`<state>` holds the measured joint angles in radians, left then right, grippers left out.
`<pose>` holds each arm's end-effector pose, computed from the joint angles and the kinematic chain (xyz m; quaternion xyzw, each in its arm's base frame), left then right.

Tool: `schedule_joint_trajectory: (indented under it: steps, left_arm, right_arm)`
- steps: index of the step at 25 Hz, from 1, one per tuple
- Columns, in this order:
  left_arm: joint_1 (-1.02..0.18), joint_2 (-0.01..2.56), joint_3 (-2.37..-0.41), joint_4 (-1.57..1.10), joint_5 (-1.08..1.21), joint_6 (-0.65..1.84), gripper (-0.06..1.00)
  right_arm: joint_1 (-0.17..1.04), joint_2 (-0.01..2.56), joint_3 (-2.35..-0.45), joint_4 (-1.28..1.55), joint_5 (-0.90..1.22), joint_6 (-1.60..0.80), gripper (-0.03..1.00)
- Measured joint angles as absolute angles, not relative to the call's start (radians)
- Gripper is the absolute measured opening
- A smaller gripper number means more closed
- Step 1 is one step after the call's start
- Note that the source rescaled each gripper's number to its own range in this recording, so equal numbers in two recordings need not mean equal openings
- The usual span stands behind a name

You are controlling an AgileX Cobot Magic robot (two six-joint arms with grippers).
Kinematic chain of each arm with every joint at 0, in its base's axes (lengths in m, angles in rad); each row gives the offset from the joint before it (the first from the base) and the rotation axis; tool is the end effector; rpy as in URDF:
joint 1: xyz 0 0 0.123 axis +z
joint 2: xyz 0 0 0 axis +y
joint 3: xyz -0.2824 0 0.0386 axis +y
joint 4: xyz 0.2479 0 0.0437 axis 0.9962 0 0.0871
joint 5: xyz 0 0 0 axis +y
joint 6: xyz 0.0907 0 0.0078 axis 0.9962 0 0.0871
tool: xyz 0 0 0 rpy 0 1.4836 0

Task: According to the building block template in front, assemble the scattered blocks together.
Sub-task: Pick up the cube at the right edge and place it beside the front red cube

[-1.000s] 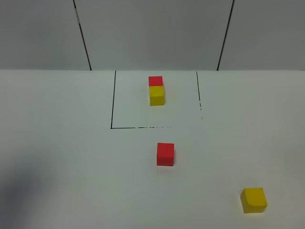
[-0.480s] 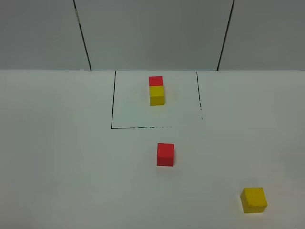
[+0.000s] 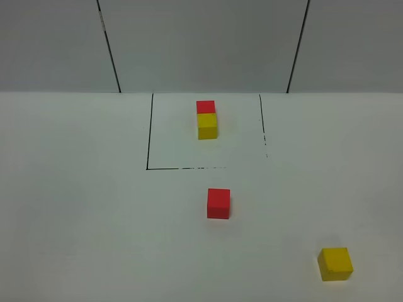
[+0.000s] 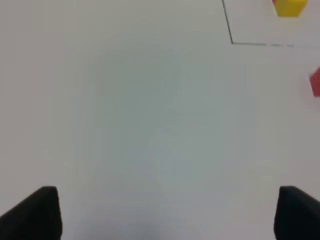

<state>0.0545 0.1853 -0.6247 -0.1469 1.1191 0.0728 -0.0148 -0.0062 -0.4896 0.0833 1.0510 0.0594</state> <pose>0.0109 -0.0114 0.3078 0.0108 0.8803 -0.0434 0.4723 -0.0042 0.0066 0.2753 0.0303 0.8505 0.0533 0.5224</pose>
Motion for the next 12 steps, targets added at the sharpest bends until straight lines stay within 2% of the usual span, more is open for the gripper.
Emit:
schedule_joint_trajectory:
  steps: [6,12]
  left_arm:
    - [0.054,0.181,-0.560,-0.200,1.126,0.122,0.89]
    - [0.054,0.167,-0.518,-0.204,1.099,0.125,0.72]
  right_arm:
    - [-0.015,-0.006,-0.490,0.084,1.051,0.059,0.63]
    - [-0.015,-0.006,-0.490,0.086,1.051,0.058,0.63]
